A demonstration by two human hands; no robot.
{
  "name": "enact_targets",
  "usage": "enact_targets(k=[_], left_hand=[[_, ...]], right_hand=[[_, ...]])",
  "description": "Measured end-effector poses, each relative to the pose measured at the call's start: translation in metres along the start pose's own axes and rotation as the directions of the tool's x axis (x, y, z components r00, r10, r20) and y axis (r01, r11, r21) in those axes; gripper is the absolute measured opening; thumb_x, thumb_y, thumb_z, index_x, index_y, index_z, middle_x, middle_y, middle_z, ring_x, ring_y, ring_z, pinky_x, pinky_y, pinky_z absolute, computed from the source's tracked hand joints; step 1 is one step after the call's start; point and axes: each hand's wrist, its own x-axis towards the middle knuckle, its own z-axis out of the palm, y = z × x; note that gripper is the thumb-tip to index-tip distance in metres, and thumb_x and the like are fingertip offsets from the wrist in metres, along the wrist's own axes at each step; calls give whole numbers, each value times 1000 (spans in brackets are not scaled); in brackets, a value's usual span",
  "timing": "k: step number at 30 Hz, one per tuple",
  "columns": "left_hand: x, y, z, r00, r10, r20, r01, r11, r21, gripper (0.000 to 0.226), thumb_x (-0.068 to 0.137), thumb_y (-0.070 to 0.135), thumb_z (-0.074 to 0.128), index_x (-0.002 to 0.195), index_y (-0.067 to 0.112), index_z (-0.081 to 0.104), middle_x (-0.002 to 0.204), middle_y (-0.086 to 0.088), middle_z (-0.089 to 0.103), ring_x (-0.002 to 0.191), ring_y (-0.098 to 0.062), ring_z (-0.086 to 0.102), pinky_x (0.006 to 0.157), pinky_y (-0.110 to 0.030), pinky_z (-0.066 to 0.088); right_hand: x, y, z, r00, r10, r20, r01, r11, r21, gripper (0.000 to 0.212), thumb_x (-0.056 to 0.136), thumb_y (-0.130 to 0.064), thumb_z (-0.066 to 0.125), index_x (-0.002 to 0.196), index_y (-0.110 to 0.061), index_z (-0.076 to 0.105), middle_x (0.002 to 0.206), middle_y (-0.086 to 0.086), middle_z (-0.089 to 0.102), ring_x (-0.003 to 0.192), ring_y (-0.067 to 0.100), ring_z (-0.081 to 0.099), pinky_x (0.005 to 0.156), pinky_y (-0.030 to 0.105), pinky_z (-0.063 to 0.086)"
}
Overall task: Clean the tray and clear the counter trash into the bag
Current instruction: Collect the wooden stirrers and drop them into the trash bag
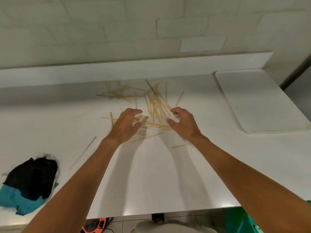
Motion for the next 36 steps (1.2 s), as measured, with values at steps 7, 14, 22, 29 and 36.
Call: enact_targets(k=[7, 14, 22, 29, 36], left_hand=[[47, -60, -25, 998, -47, -43, 53, 989, 137, 48, 89, 21, 66, 135, 18, 52, 135, -5, 51, 127, -29, 43, 109, -41, 35], [106, -100, -46, 994, -113, 5, 104, 934, 342, 56, 92, 13, 60, 145, 18, 42, 149, -8, 40, 133, -32, 39, 109, -43, 32], [148, -128, -49, 992, -90, 88, 47, 915, 401, 43, 91, 16, 58, 133, 21, 54, 141, -6, 49, 125, -35, 48, 98, -46, 44], [137, -115, -38, 998, -33, -58, 51, 935, 352, 15, 89, 17, 63, 99, 18, 73, 106, -11, 64, 98, -38, 58, 85, -42, 48], [109, -99, -18, 995, -43, -91, 62, 974, 217, 15, 85, 5, 65, 96, 14, 63, 91, -10, 67, 89, -34, 62, 78, -44, 51]], right_hand=[[50, -29, 36, 997, 66, -30, -70, 985, -159, 57, 86, -41, 67, 135, -16, 52, 133, 6, 57, 124, 23, 53, 105, 46, 41], [82, -46, 60, 989, 148, -5, -141, 932, -333, 67, 81, -52, 68, 131, -11, 53, 129, 10, 52, 122, 30, 49, 102, 46, 42], [105, -51, 73, 993, 114, -33, -118, 938, -325, 27, 87, -29, 69, 101, -6, 68, 107, 11, 67, 100, 28, 64, 88, 41, 54], [104, -52, 76, 993, 97, -68, -115, 935, -334, 36, 89, -8, 59, 59, -19, 43, 59, -2, 45, 58, 21, 49, 59, 29, 43], [89, -47, 73, 991, 112, -72, -131, 910, -392, 34, 92, -10, 60, 64, -18, 42, 68, 1, 49, 65, 25, 51, 60, 28, 37]])
